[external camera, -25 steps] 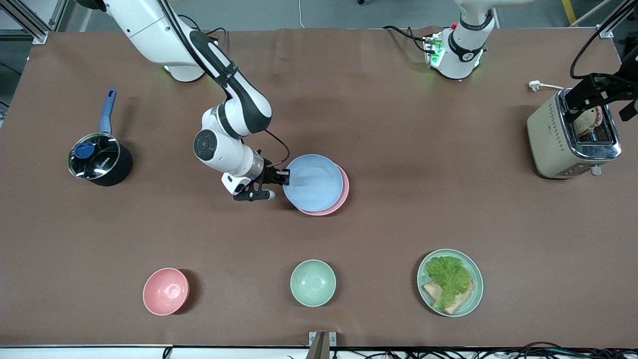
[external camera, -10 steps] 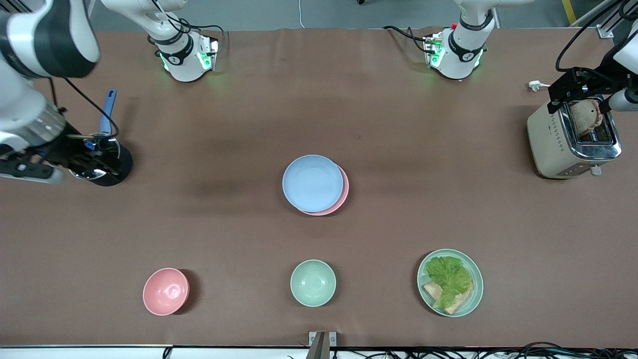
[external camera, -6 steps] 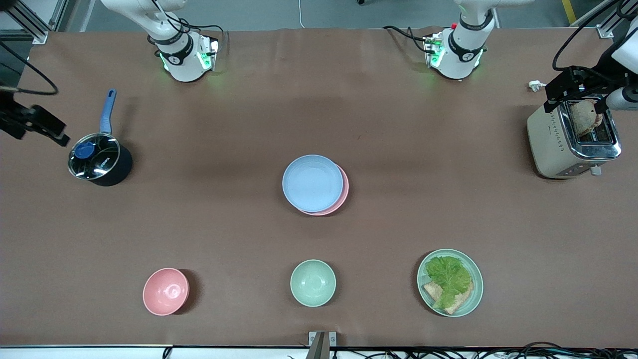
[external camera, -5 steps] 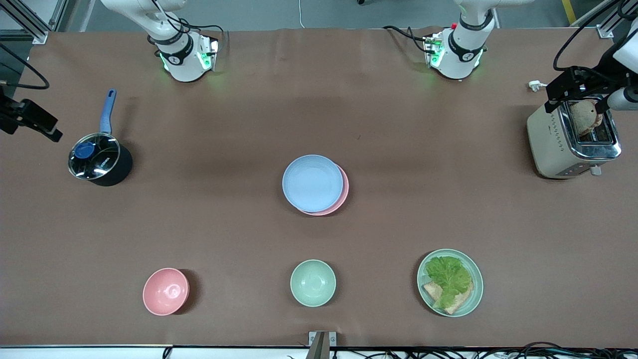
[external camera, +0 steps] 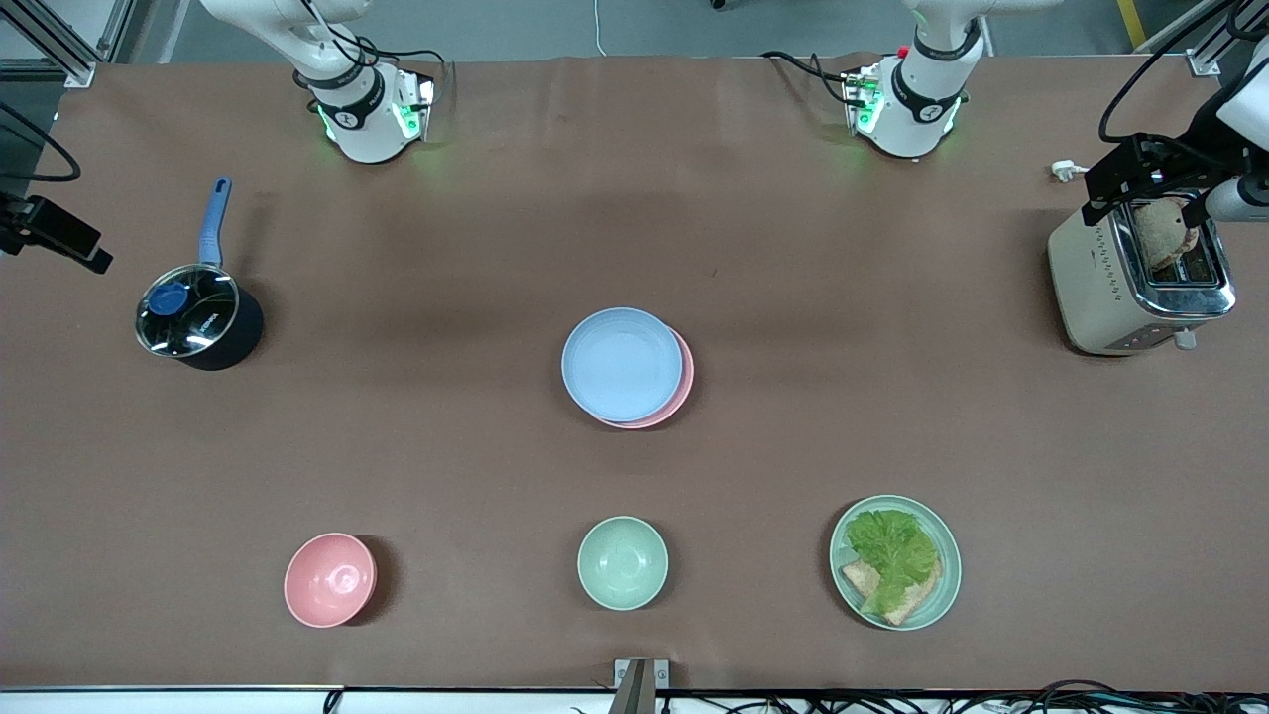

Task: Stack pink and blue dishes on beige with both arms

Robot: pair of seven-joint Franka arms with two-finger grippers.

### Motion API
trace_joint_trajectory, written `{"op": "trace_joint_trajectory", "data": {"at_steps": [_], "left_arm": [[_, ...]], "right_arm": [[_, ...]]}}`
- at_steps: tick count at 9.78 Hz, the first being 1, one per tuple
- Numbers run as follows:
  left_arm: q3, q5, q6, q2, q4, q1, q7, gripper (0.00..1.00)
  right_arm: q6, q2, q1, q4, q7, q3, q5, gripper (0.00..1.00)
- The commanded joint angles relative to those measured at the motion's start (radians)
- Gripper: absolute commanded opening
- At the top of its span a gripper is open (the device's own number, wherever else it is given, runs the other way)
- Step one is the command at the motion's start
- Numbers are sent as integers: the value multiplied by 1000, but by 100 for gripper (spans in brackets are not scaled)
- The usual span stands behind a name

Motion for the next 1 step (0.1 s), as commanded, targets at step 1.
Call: {"op": "trace_joint_trajectory", "data": {"at_steps": [1], "left_arm": [[0, -13, -28, 9, -15, 5, 16, 100]], "right_arm": [[-14, 1, -8, 13, -70, -17, -6, 100]]}}
